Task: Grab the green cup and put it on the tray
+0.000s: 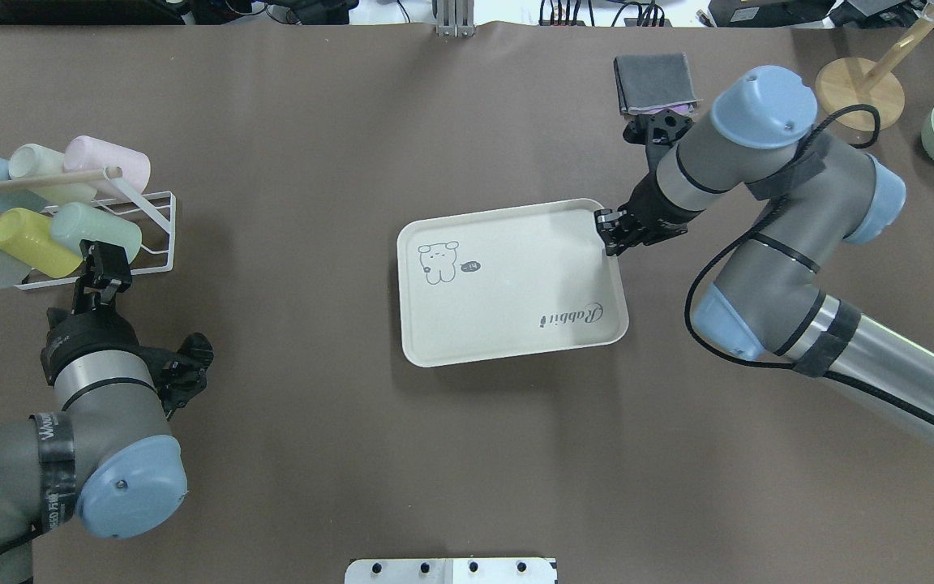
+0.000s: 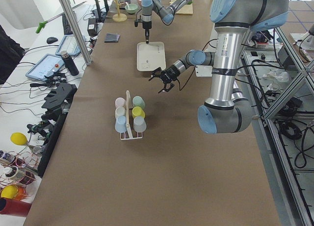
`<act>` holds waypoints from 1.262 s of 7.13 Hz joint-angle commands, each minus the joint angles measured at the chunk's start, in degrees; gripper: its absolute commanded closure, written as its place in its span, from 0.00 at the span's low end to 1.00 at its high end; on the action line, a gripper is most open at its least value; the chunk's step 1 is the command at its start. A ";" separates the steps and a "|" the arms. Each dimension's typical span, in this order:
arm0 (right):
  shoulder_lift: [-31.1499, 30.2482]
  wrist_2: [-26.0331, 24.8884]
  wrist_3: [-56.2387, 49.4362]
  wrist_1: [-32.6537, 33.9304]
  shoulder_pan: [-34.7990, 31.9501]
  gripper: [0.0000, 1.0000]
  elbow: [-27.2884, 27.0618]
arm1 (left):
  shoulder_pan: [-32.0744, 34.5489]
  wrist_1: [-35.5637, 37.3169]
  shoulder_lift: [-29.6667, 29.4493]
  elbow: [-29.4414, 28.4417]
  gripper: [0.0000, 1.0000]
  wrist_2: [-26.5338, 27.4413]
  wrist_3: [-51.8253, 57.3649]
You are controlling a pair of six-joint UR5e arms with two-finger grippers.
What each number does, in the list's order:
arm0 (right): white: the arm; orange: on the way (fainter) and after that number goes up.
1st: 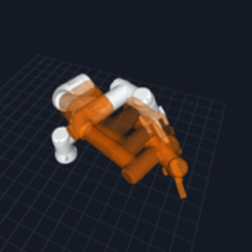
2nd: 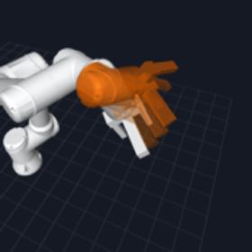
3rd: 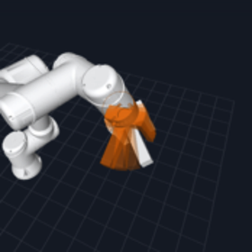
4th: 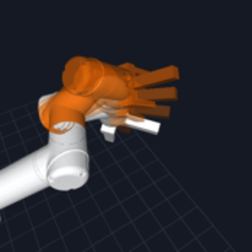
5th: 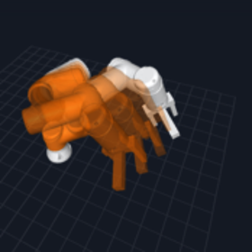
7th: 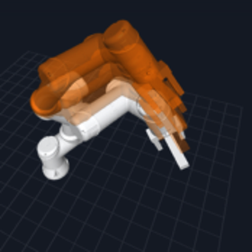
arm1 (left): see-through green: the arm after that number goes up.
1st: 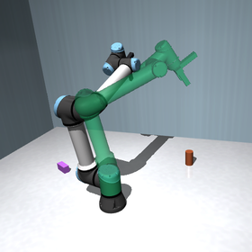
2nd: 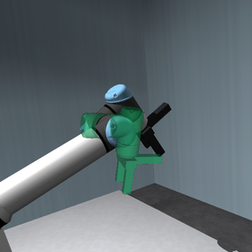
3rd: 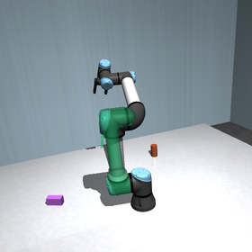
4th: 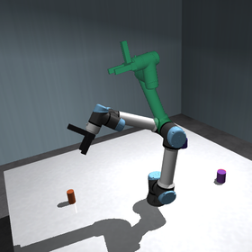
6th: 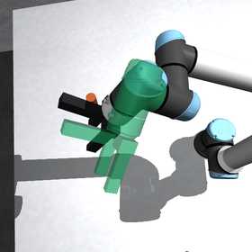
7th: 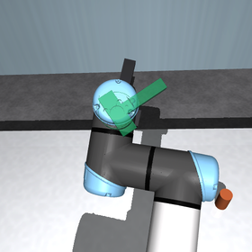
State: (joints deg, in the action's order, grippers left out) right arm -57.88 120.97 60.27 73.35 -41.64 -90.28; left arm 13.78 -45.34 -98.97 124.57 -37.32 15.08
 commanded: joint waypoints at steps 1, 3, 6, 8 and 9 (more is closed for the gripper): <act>5.64 -2.75 3.27 0.39 1.82 1.00 4.64 | -0.07 -0.10 0.97 -3.96 0.02 2.33 0.12; 9.52 -3.19 3.37 0.30 2.18 1.00 9.84 | 0.10 -0.19 0.80 -7.57 0.03 5.24 0.12; 8.75 -4.78 3.63 0.04 4.03 1.00 10.04 | 0.72 -0.36 0.45 -11.53 0.03 7.35 4.34; 7.44 -4.34 3.54 -0.31 4.03 0.76 9.69 | 2.55 -2.20 0.09 -15.39 0.03 7.61 4.34; 6.65 -4.78 3.19 -0.23 4.03 0.01 9.34 | 2.91 -4.39 0.01 -16.62 0.03 7.79 4.34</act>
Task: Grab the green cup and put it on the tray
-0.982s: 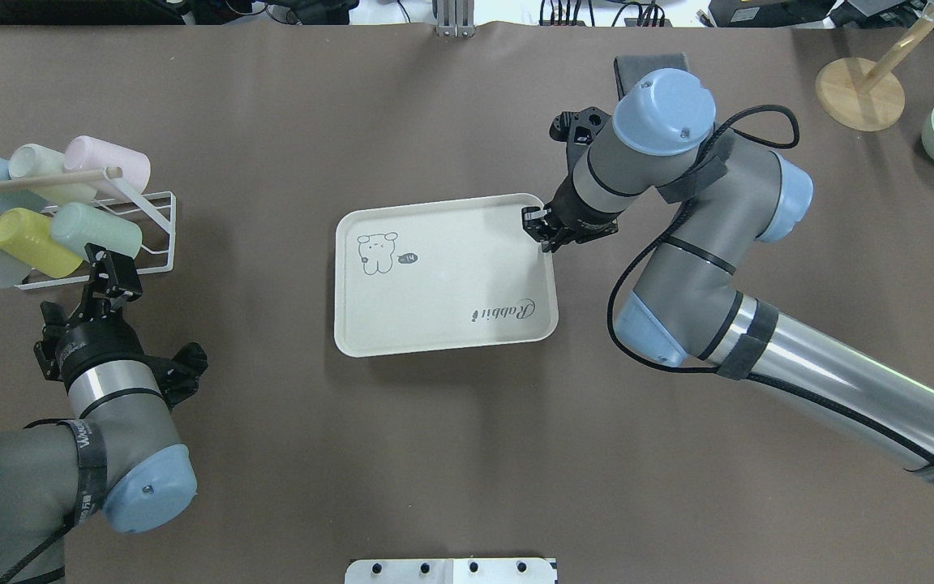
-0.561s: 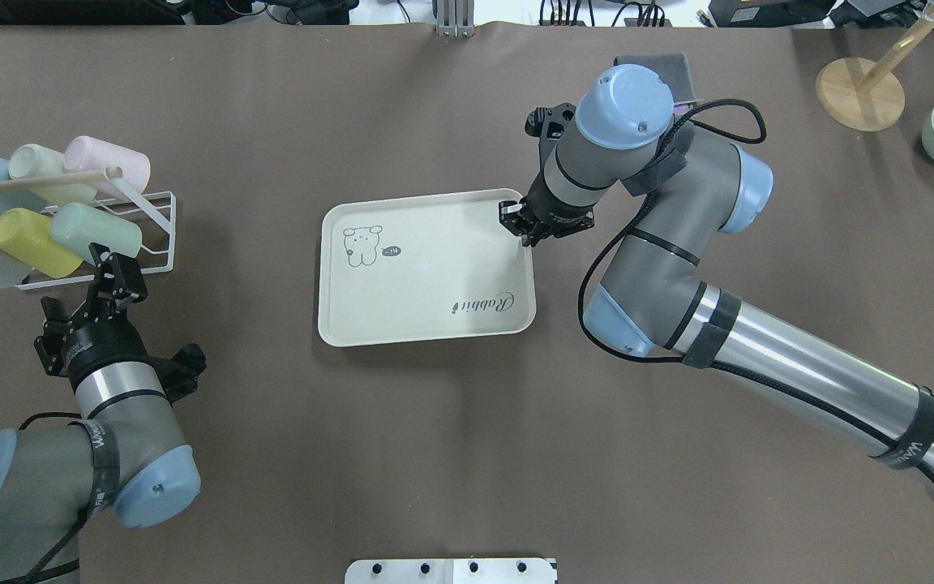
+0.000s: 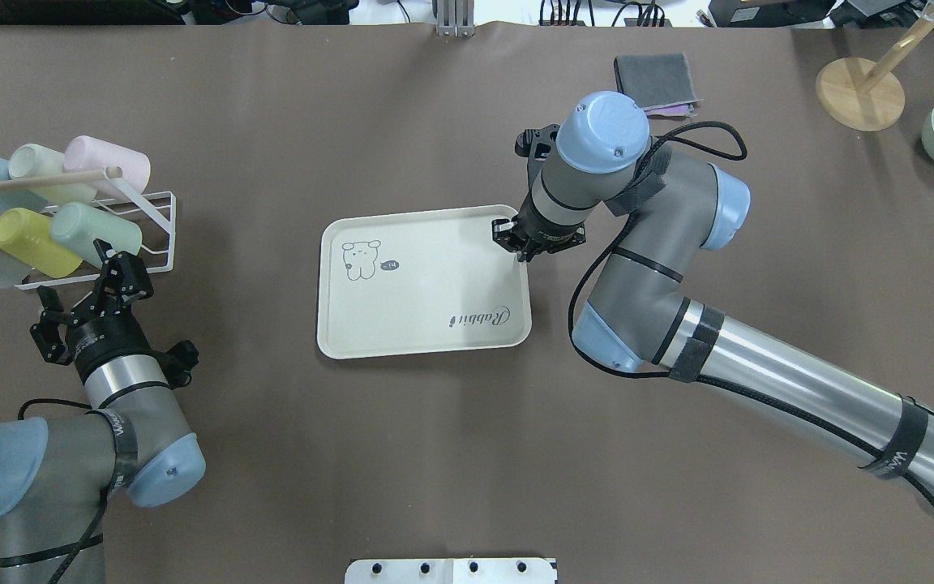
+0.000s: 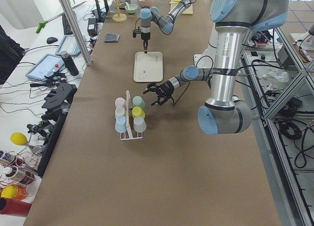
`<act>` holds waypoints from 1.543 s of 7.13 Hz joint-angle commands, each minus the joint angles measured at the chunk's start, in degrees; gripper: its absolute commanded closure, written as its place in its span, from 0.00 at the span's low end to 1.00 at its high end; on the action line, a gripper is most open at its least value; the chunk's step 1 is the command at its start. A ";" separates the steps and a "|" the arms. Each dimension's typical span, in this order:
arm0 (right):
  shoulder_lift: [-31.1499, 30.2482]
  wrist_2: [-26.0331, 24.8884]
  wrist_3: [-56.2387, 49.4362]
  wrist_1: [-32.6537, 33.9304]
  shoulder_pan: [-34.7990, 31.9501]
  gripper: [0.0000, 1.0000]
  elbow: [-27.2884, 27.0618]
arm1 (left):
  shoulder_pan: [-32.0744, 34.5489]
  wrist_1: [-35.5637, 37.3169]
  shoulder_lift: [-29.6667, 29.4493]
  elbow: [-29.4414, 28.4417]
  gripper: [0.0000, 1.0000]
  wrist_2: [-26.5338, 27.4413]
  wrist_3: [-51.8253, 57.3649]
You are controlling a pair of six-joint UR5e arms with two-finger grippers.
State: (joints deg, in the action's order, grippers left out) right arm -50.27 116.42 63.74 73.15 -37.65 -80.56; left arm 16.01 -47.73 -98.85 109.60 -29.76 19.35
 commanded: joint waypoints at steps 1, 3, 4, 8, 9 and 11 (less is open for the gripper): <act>-1.24 0.38 -0.55 0.24 -0.84 0.00 -0.47 | 0.95 -3.75 -0.20 -3.41 0.03 2.23 0.07; -4.90 3.18 -1.42 3.12 -4.43 0.00 -3.96 | 1.13 -3.77 -0.81 -4.92 0.03 2.43 0.24; -6.15 7.81 -6.30 9.75 -8.19 0.00 -7.21 | 1.22 -3.86 -1.07 -5.88 0.03 4.08 0.16; -14.02 11.28 -41.74 27.05 -23.22 0.00 -16.02 | 3.68 -7.54 -4.33 -10.19 0.03 4.45 5.08; -16.85 11.29 -51.17 27.22 -27.35 0.00 -16.12 | 3.85 -8.94 -4.24 -10.81 0.03 4.36 5.08; -26.67 11.38 -55.91 27.40 -34.21 0.00 -19.52 | 4.64 -9.40 -4.33 -11.78 0.03 4.10 5.08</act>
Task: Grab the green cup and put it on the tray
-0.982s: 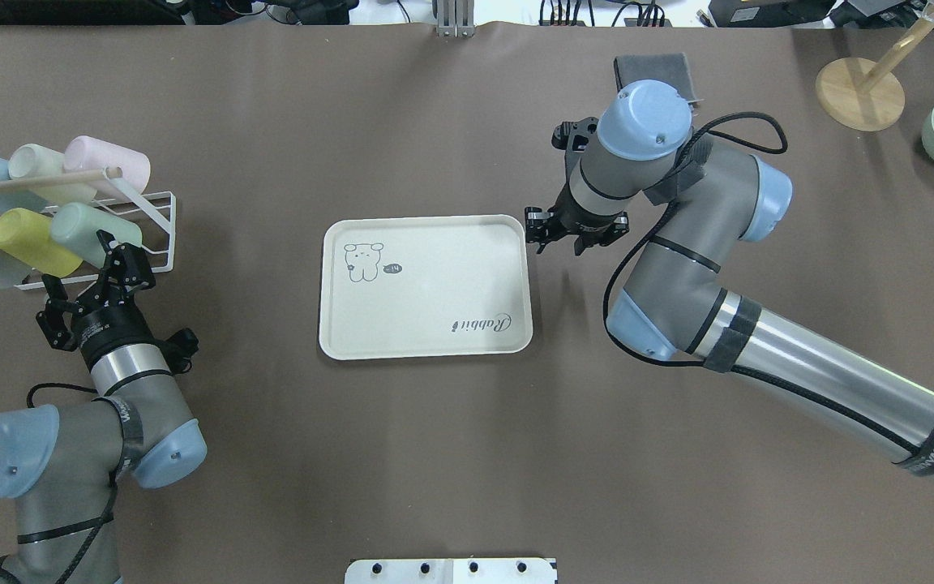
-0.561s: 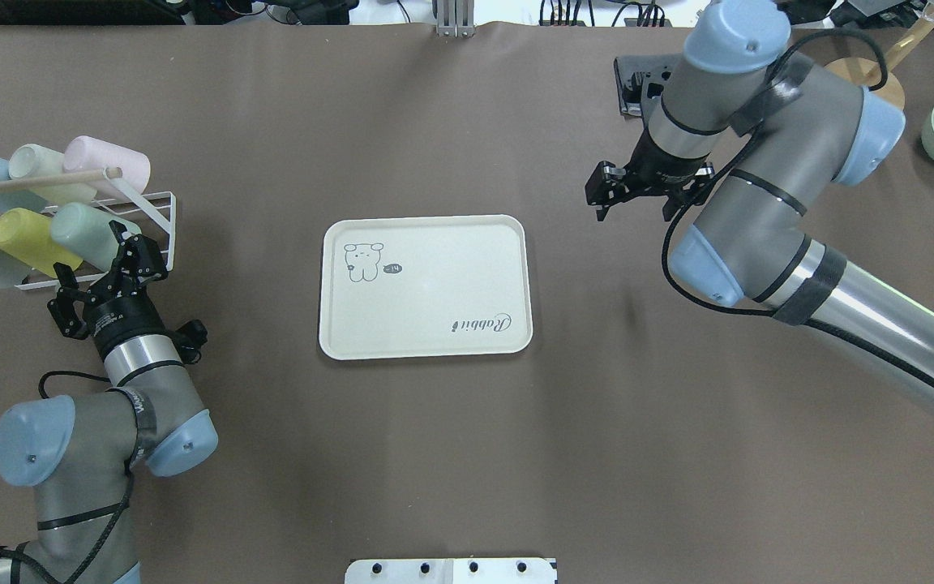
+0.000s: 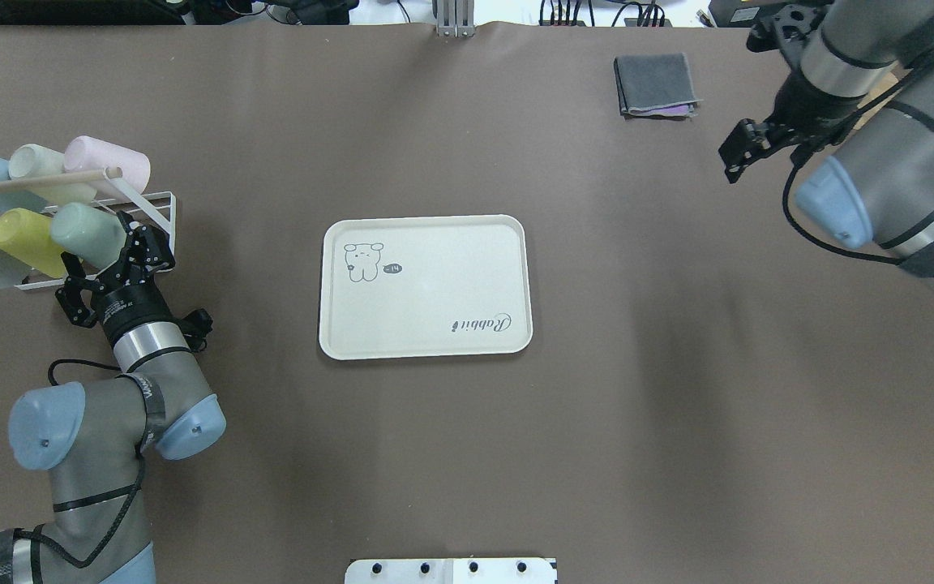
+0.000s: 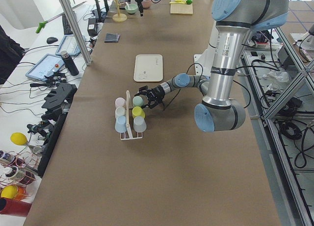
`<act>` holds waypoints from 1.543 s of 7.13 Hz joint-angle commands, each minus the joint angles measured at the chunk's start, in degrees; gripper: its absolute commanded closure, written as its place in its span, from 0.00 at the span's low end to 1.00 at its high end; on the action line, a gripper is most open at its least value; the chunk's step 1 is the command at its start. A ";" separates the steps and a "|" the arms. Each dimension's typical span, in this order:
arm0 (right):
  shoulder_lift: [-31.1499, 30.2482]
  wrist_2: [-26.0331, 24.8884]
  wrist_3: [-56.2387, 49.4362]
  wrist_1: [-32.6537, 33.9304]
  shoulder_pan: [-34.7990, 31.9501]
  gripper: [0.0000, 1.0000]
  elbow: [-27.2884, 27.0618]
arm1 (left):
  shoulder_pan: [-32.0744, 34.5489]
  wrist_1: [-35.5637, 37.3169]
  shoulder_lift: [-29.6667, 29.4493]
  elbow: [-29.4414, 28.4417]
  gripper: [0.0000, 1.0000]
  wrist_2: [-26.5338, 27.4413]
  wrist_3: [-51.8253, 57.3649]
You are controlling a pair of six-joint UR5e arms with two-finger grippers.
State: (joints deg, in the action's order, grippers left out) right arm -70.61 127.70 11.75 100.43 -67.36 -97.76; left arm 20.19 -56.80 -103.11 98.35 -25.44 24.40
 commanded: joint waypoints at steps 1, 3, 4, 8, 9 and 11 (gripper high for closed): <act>-10.04 0.00 -4.10 -0.14 -8.11 0.00 -2.52 | 0.72 -0.85 -0.16 -0.62 0.03 -0.13 0.03; -15.85 0.09 -14.32 -0.32 -13.83 0.00 -2.35 | 0.99 -2.16 -0.07 -1.76 0.04 -0.04 0.12; -18.75 0.18 -15.78 -0.32 -16.73 0.00 -2.52 | 0.99 -3.13 -0.07 -2.20 0.07 -0.04 0.12; -23.70 2.03 -14.74 -0.32 -23.17 0.00 -1.38 | 1.34 -5.95 -0.07 -2.03 1.00 0.13 0.56; -23.61 2.11 -11.17 -0.32 -23.17 0.00 -0.69 | 1.34 -6.65 -0.07 -0.89 1.00 0.13 4.47; -22.38 2.64 -9.91 -1.11 -23.17 0.00 -1.81 | 3.87 -12.08 0.37 0.43 1.00 0.05 13.79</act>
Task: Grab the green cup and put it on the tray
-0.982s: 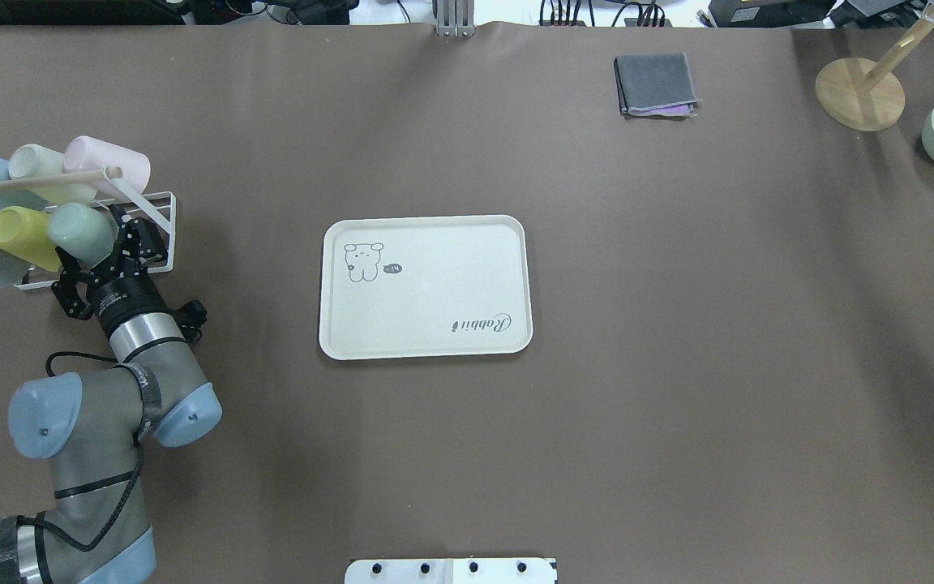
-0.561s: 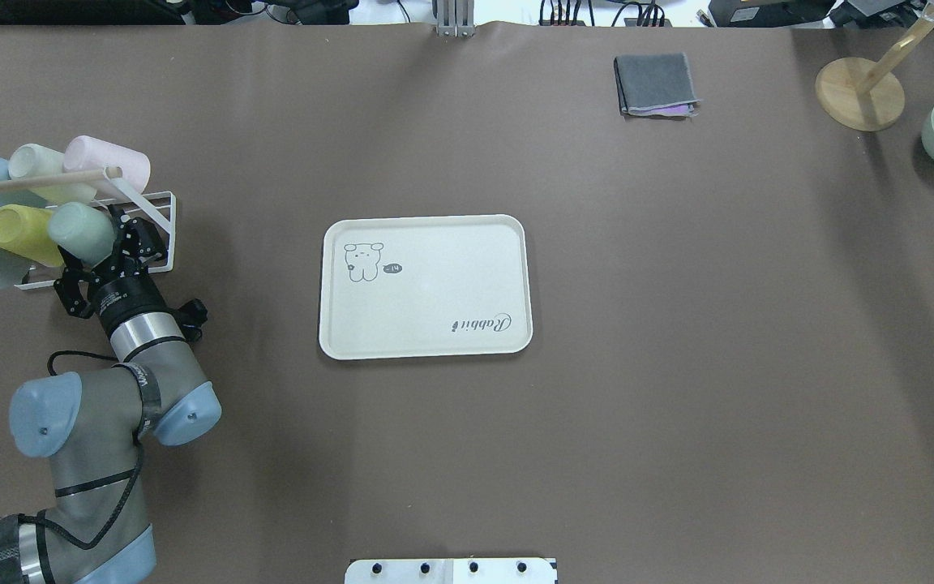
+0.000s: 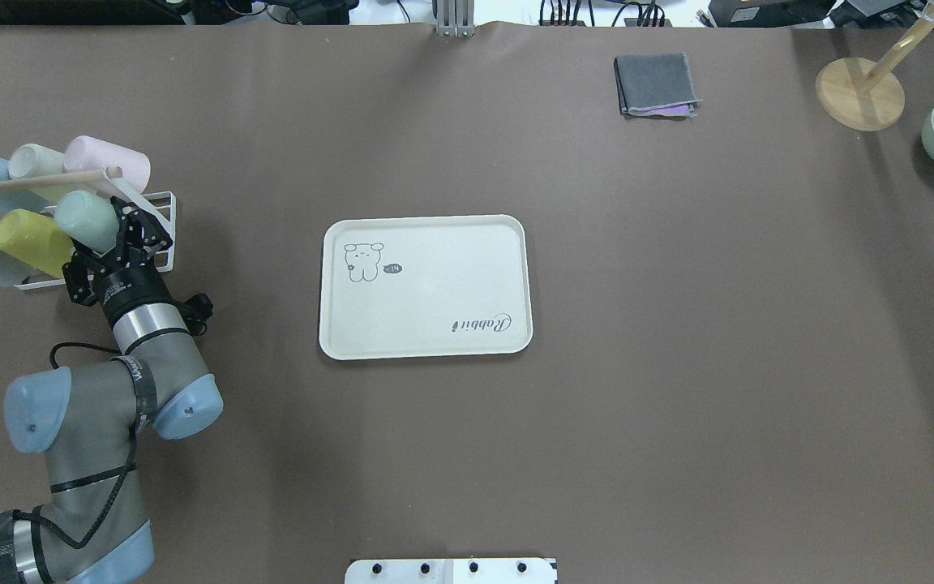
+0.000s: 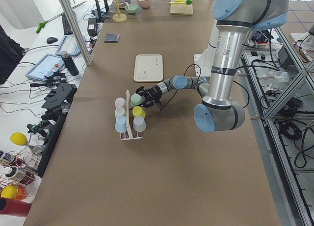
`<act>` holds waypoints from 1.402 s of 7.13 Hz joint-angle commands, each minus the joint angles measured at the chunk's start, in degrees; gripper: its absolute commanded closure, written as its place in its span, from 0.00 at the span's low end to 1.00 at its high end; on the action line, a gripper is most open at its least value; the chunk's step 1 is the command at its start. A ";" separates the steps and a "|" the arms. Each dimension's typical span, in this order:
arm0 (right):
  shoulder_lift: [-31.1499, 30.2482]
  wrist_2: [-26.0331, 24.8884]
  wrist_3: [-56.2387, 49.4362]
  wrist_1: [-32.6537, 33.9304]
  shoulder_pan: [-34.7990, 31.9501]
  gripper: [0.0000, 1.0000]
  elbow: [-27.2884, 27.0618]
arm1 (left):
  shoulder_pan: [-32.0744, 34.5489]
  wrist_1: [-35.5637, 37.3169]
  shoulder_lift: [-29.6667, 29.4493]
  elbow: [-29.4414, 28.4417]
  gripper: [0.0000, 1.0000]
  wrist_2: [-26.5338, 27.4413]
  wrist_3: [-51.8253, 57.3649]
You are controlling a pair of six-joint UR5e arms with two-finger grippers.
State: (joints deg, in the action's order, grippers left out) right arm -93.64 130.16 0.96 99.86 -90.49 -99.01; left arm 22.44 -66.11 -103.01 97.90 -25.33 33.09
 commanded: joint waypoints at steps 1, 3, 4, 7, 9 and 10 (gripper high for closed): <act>0.56 0.18 0.88 -0.89 -0.04 0.00 -0.57 | 1.99 -2.80 2.01 3.41 1.00 -0.16 6.97; 0.65 0.09 0.80 -1.51 -0.04 0.00 -0.65 | 1.91 -2.71 7.45 10.44 1.00 -0.42 8.39; 0.65 0.09 0.80 -1.51 -0.04 0.00 -0.57 | 1.91 -2.88 9.04 14.12 1.00 -0.51 11.35; 0.65 0.09 0.80 -1.51 -0.04 0.00 -0.57 | 1.82 -17.40 15.89 24.31 1.00 -1.12 23.11; 0.83 0.09 0.71 -1.51 0.05 0.00 -0.30 | 3.57 -22.48 17.67 32.75 1.00 -4.09 29.22; 0.83 0.09 0.71 -1.60 0.05 0.00 -0.13 | 5.32 -22.57 17.50 34.53 1.00 -7.42 28.09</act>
State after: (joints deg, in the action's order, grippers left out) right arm -92.84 130.25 1.68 98.33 -90.48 -99.29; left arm 25.97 -87.64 -85.78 129.25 -29.37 61.02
